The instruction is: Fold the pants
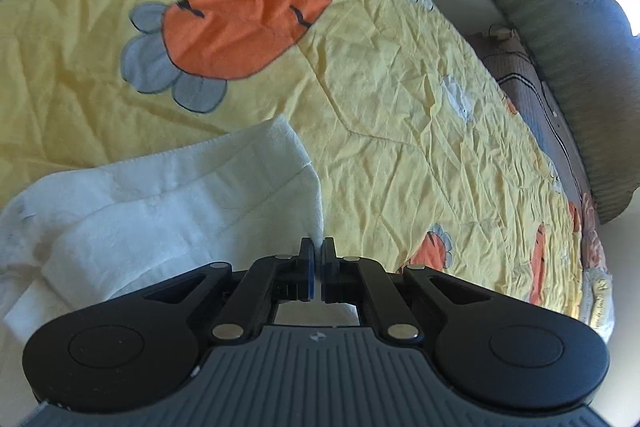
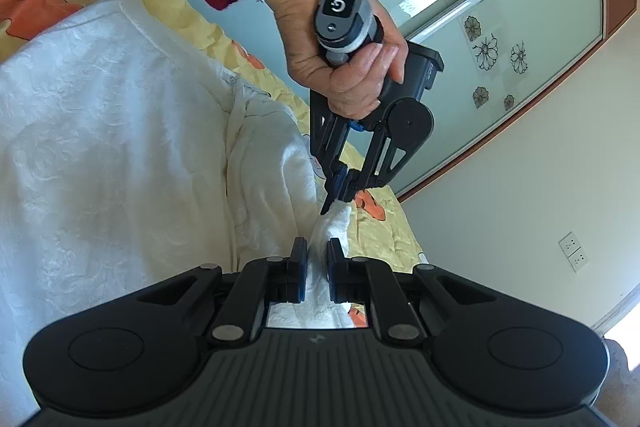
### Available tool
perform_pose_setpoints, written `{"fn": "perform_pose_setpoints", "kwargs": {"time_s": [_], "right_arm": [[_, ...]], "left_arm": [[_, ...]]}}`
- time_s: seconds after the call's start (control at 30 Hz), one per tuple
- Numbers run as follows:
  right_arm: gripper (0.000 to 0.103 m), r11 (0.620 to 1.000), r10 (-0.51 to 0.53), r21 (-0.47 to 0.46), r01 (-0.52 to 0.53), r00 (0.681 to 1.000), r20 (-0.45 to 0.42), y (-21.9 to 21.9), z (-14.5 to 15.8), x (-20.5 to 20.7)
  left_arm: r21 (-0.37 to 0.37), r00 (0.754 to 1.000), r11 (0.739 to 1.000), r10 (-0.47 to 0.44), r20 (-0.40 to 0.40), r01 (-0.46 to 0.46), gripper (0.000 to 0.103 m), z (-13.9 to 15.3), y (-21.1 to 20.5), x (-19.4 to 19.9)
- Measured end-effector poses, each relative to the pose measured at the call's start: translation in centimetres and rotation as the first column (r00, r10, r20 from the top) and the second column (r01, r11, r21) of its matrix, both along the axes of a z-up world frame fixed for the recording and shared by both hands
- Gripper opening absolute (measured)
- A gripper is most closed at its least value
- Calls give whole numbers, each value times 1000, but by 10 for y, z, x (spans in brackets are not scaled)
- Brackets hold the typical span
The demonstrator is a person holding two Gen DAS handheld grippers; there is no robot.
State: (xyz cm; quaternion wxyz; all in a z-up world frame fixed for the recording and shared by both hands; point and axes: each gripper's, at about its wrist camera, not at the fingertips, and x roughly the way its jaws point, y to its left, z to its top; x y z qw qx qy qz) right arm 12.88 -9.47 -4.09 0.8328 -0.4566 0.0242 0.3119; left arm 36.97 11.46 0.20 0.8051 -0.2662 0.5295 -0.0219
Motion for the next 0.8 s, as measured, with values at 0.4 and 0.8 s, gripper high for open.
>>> {"fn": "perform_pose_setpoints", "kwargs": {"time_s": [0.4,0.8], "right_arm": [[10,991,-16,133,26,997,-72,-16,25,-61],[35,992,-125,-34,124,992,-13,7,-24,-70]], "left_arm": [[-27,898,991,130,420,-131,4,49,39,-249],[-131,902,959,281,327,-251,20,-17,53,-256]]}}
